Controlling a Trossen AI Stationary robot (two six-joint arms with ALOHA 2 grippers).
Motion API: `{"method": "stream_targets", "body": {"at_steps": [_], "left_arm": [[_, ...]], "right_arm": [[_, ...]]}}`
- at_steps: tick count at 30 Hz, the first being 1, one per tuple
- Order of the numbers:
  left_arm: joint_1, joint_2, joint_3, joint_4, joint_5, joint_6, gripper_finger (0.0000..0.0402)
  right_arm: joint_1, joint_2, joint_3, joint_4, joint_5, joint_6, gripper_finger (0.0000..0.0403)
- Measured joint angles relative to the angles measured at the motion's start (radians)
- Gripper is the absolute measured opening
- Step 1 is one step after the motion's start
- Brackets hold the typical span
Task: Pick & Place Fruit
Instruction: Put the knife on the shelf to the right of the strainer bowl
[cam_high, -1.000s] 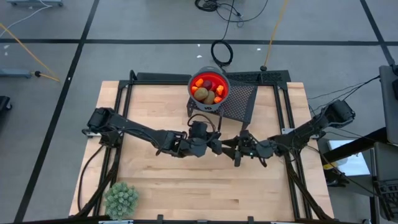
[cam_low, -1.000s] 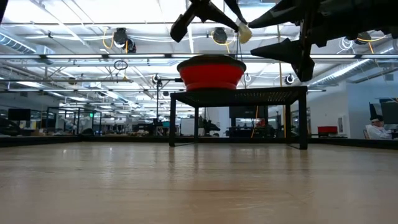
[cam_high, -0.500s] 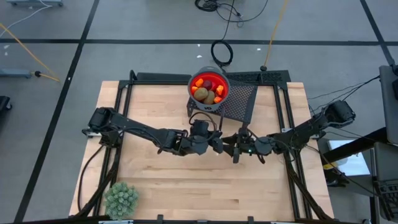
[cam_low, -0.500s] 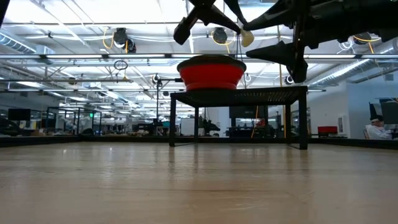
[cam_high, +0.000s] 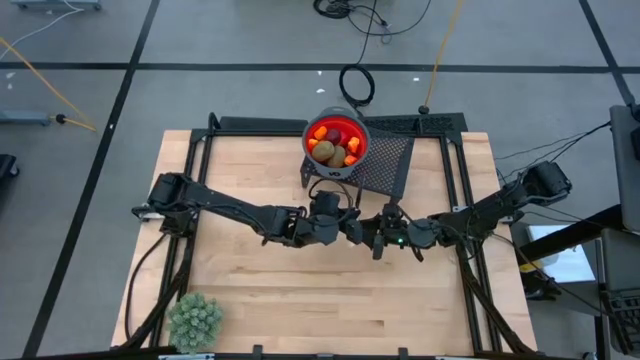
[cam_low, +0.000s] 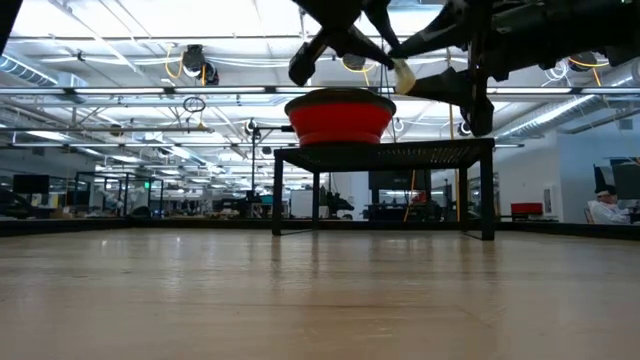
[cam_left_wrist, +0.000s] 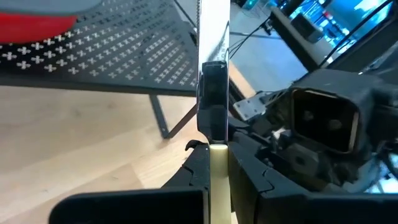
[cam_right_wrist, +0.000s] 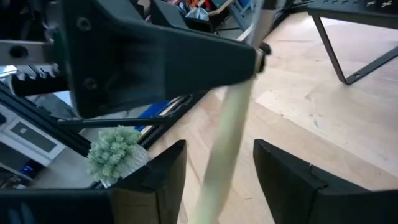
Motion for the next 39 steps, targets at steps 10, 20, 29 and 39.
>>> {"method": "stream_targets", "body": {"at_steps": [10, 20, 29, 39], "left_arm": [[0.000, 0.002, 0.000, -0.007, 0.007, 0.000, 0.0021], [0.000, 0.002, 0.000, -0.007, 0.018, 0.011, 0.0021], [0.000, 0.001, 0.000, -0.006, 0.021, 0.009, 0.0021], [0.000, 0.001, 0.000, -0.011, 0.026, 0.005, 0.0022]], "right_arm": [[0.001, 0.000, 0.000, -0.003, -0.003, -0.001, 0.0092], [0.001, 0.000, -0.002, -0.009, -0.021, 0.005, 0.0047], [0.001, 0.000, -0.002, -0.007, -0.024, 0.008, 0.0044], [0.001, 0.000, -0.002, -0.018, -0.027, 0.029, 0.0044]]}}
